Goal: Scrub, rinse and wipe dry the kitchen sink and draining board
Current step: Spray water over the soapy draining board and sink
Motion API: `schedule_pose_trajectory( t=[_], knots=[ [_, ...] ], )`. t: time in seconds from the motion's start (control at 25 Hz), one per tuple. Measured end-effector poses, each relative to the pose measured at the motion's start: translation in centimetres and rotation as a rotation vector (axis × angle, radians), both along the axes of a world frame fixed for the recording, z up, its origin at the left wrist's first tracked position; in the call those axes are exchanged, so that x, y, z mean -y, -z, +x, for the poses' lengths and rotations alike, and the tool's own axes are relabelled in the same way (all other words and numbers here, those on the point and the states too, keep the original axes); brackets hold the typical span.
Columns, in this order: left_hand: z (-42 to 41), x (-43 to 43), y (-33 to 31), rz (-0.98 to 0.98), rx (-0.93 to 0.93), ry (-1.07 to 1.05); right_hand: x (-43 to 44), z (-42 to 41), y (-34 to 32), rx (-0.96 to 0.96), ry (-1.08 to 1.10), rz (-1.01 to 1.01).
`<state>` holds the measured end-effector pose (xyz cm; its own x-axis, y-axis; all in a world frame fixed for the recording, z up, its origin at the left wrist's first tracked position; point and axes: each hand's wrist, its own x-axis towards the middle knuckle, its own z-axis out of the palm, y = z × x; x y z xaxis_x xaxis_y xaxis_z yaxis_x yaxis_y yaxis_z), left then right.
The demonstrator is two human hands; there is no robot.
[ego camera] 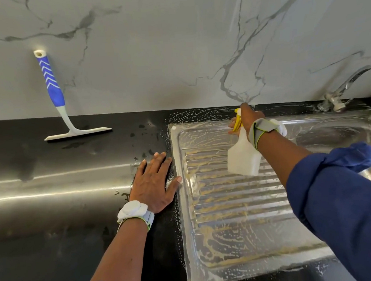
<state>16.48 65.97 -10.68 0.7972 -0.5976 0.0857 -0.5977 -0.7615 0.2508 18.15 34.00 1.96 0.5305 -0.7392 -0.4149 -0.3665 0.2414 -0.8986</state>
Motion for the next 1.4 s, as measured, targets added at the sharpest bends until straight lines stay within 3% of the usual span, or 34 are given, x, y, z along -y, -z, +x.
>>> schedule_pose_trajectory(
  t=[0.16,0.48,0.72,0.96,1.4],
  knots=[
    [0.0,-0.1,0.1,0.005,0.007,-0.008,1.7,-0.5,-0.7,0.103,0.168,-0.04],
    [-0.1,-0.1,0.2,-0.011,0.008,-0.006,4.2,-4.7,0.1,-0.002,0.228,-0.077],
    [-0.1,-0.2,-0.2,-0.005,-0.007,-0.01,4.9,-9.6,0.7,-0.333,-0.059,-0.191],
    [-0.1,-0.1,-0.3,-0.008,-0.002,0.011,4.0,-14.0,0.4,-0.185,0.099,-0.184],
    [0.0,-0.3,-0.1,-0.061,-0.048,0.027,-2.8,-23.2,-3.2,-0.242,0.123,-0.22]
  ],
)
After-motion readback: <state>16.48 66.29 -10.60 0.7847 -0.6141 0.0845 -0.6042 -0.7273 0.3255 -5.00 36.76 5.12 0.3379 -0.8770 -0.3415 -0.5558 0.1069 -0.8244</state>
